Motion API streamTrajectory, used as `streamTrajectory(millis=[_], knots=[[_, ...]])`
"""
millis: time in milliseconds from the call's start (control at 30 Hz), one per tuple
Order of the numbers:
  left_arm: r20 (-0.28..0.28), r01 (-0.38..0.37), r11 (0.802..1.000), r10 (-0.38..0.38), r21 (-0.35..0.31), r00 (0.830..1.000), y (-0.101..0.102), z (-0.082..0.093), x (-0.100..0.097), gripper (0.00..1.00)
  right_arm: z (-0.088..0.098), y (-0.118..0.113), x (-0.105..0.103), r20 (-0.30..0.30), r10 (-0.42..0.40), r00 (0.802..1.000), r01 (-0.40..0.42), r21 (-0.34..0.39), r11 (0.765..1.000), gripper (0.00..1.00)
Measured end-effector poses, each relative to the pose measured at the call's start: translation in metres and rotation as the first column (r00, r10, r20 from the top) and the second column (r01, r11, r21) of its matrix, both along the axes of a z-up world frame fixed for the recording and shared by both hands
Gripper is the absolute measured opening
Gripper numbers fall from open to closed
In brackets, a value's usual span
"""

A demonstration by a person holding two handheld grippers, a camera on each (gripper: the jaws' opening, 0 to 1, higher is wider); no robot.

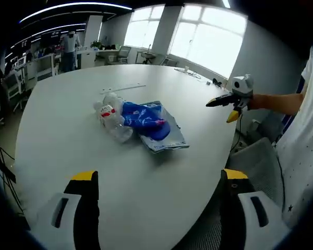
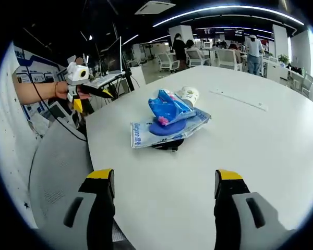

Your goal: Arrange the tabletop items into an orderly group along one side of the table until the central work area is clear of visible clutter.

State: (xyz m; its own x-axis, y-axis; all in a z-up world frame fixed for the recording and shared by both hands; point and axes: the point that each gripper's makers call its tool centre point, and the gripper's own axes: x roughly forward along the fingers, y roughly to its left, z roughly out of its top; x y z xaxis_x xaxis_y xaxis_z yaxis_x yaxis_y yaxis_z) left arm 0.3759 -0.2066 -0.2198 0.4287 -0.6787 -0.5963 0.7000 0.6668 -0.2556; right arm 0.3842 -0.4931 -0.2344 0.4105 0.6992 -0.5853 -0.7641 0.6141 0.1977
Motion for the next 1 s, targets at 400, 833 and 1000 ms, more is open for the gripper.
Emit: streamTrajectory(millis=[400, 833, 1000], knots=[[0.000, -0.002, 1.000, 0.002, -0.002, 1.000, -0.0017, 0.0007, 0.0021, 1.00, 0.0001, -0.0006, 0.0026, 0.001, 0.001, 1.000, -0.001, 0.002, 1.000, 0.79], [-0.002, 0.002, 1.000, -0.002, -0.003, 1.000, -0.0031, 0.0001, 0.0024, 1.00, 0.0005, -0.0034, 0.0031, 0.001, 0.004, 1.000, -0.004, -0.004, 1.000, 0.78], [-0.004, 0.004, 1.000, -0.004, -0.006, 1.000, -0.0041, 0.0005, 0.0026, 1.00, 0.0003, -0.0037, 0.0026, -0.003, 0.003, 1.000, -0.003, -0.005, 1.000, 0.78]])
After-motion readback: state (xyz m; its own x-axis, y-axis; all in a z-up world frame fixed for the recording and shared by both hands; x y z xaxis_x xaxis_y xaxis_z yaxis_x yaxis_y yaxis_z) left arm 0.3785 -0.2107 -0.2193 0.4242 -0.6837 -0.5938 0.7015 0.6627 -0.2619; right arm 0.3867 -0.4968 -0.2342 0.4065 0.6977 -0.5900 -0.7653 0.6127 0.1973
